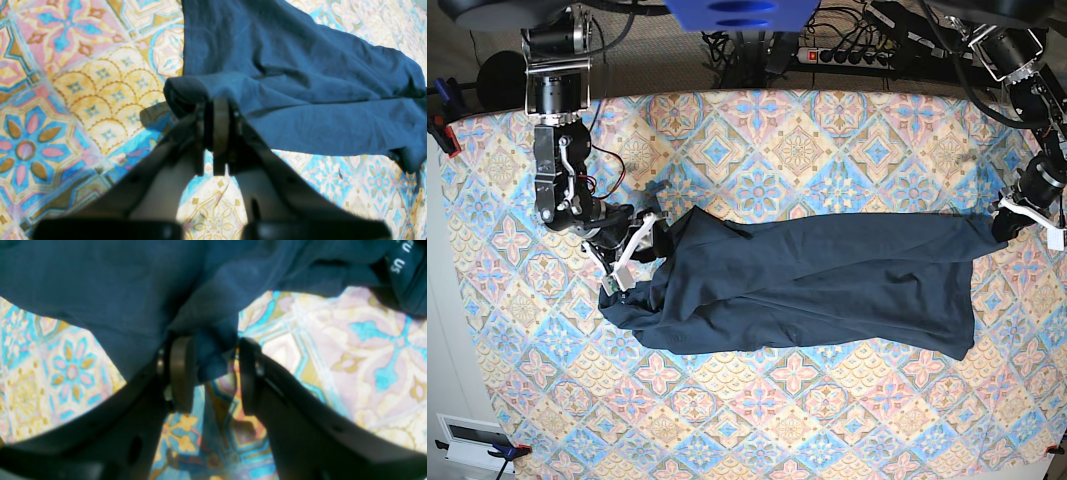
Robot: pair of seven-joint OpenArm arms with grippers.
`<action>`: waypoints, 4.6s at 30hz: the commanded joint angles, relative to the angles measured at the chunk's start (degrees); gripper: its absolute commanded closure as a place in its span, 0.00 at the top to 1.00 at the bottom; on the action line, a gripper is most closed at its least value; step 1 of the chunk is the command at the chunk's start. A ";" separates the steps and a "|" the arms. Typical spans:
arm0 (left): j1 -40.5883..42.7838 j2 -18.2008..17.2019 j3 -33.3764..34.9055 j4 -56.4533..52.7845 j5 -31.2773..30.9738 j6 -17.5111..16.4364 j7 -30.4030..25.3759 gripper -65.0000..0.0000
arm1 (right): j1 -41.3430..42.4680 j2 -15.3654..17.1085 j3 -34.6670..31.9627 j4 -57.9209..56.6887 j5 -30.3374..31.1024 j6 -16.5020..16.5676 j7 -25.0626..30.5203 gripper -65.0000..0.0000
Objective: Layout the t-shirt on the table in an organized manner, then fold the t-shirt properly
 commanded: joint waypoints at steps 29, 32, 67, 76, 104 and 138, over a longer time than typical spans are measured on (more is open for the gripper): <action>-0.74 -1.40 -0.34 0.93 -1.01 -0.09 -1.17 0.00 | 1.48 0.53 6.00 -2.47 5.45 0.46 1.02 0.33; -0.74 -1.40 -0.34 0.93 -1.01 -0.09 -1.17 0.00 | 3.42 0.44 6.09 -3.79 5.45 0.46 1.02 0.34; -0.74 -1.31 -0.34 0.93 -1.18 -0.09 -1.17 0.00 | 3.59 0.44 6.36 -6.69 13.89 0.46 1.46 0.47; -0.74 -1.31 -0.34 0.93 -1.18 -0.09 -1.17 0.00 | 3.59 -0.17 5.92 -6.87 13.89 0.46 3.57 0.39; -0.74 -1.48 -0.52 0.93 -1.18 -0.17 -1.17 0.00 | 3.15 -3.34 18.14 10.19 14.24 4.42 -5.31 0.00; 11.75 -10.01 16.63 12.71 8.58 -0.53 -7.93 0.00 | 3.50 9.23 17.17 16.96 13.63 4.06 -12.08 0.00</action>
